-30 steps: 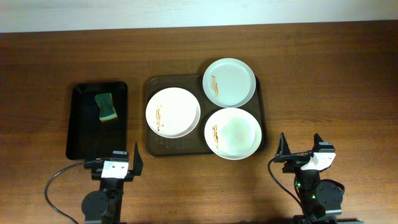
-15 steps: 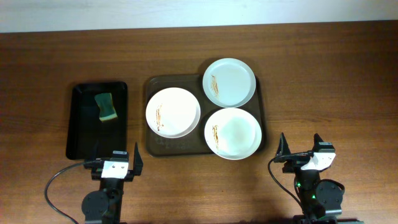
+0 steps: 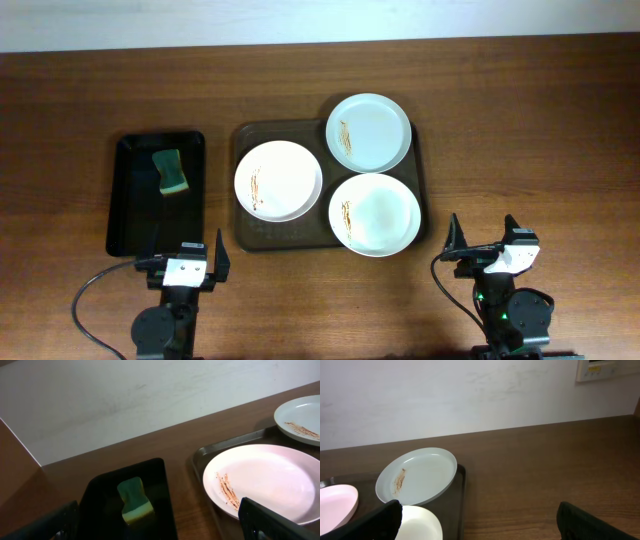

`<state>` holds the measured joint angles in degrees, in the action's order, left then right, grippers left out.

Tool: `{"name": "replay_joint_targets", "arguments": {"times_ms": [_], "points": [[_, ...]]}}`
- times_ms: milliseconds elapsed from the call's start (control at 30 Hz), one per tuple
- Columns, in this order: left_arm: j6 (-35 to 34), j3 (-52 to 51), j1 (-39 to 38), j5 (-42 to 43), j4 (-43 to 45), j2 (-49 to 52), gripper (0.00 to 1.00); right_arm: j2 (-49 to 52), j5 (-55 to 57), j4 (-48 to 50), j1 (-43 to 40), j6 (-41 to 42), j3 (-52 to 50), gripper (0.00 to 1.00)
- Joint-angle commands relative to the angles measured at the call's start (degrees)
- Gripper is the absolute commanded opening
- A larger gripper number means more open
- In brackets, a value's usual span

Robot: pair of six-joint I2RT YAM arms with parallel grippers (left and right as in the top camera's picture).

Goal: Clean dirty plates on tray and stack at the side

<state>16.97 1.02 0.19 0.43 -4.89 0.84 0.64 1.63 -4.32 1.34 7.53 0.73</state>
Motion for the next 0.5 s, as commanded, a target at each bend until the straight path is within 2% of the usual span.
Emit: {"name": "replay_joint_targets", "arguments": {"times_ms": [0, 467], "points": [[0.68, -0.52, 0.46, -0.20, 0.17, -0.17, 0.99, -0.28, -0.09, -0.28, 0.52, -0.02, -0.42, 0.98], [0.66, -0.50, 0.46, -0.17, 1.88, -0.17, 0.99, -0.28, 1.27, 0.31, 0.52, -0.02, -0.39, 0.98]]}}
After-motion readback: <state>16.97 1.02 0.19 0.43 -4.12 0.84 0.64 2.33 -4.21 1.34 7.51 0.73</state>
